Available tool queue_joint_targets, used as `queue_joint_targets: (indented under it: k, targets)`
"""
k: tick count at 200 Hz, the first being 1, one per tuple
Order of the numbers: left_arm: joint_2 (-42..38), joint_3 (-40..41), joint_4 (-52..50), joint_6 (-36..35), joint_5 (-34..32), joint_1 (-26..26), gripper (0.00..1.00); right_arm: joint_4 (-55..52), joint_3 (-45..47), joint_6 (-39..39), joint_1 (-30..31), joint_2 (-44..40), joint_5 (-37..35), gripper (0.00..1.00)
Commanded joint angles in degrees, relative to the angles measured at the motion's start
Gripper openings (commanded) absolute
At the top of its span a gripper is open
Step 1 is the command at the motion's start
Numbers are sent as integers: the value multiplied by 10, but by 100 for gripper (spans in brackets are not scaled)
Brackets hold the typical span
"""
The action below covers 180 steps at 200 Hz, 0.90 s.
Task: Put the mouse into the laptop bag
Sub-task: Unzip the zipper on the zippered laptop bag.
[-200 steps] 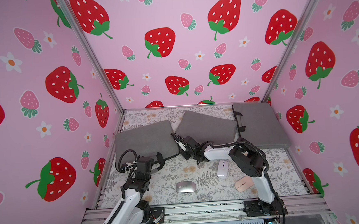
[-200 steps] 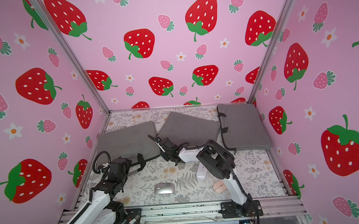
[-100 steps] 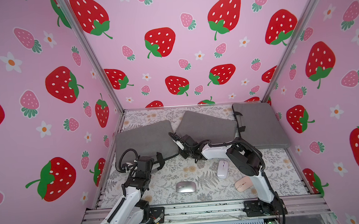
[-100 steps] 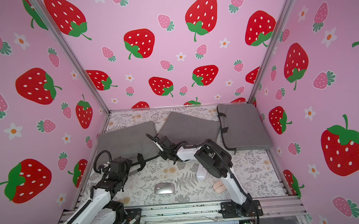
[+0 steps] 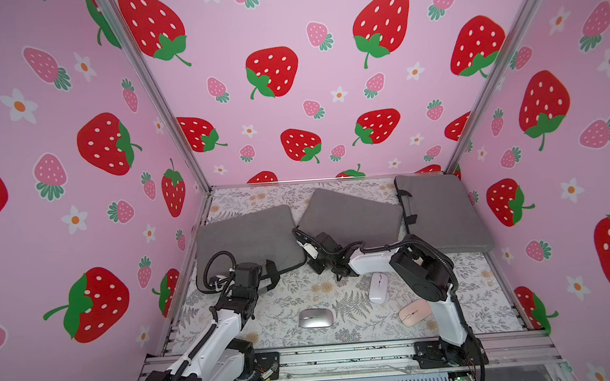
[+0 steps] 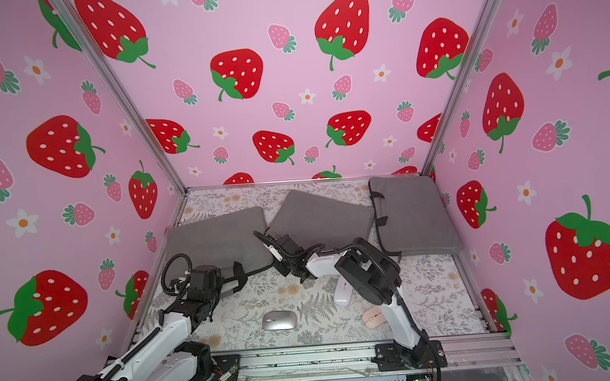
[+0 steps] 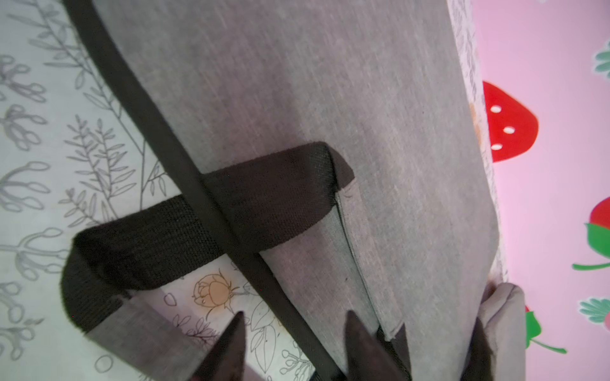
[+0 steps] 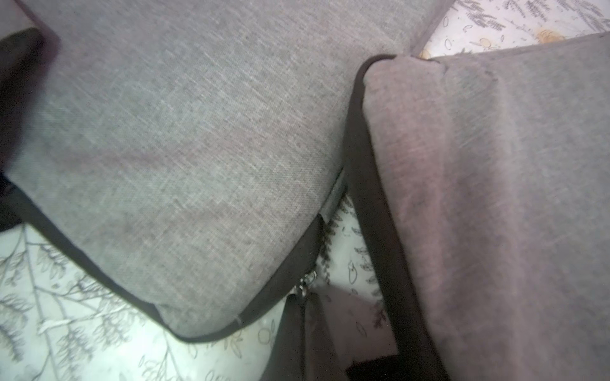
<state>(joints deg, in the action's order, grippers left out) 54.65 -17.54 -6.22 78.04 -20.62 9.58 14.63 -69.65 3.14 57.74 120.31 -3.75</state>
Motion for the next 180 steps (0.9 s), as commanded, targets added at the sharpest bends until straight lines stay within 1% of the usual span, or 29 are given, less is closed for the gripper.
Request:
queue_joint_targets:
  k: [1,13,25,38,58,64,78,90,107,122,135,153,167,175,180]
  targets:
    - [24,-15,33,17,-9,-3,32,-21,19,-8,5,-9,16,0]
    - [43,-25,27,26,-7,-4,28,-22,21,-8,5,-12,17,0]
    - [58,-35,18,27,-5,-4,28,-21,24,-10,6,-15,17,0]
    - [72,-45,7,27,-3,-4,29,-21,27,-11,7,-18,18,0]
    - [93,-49,7,35,-4,-4,33,-21,29,-11,8,-22,18,0]
    - [97,-48,7,39,-4,-5,35,-21,29,-11,9,-23,19,0]
    - [107,-47,8,45,-5,-5,48,-21,31,-13,11,-25,19,0]
    - [117,-47,12,49,-4,-5,54,-22,32,-14,12,-27,19,0]
    - [134,-55,13,50,6,-8,60,-17,37,-18,17,-31,19,0]
    - [145,-65,-13,58,15,-13,64,-17,37,-19,18,-30,17,0]
    - [149,-67,-29,73,12,-14,72,-19,35,-19,19,-28,13,0]
    - [154,-52,-5,81,6,-17,71,-18,36,-19,19,-30,16,0]
    - [162,-46,11,86,4,-20,69,-16,40,-20,20,-33,19,0]
    - [169,-46,17,87,5,-23,65,-16,42,-21,21,-35,21,0]
    - [174,-47,20,86,7,-24,60,-16,43,-22,22,-36,21,0]
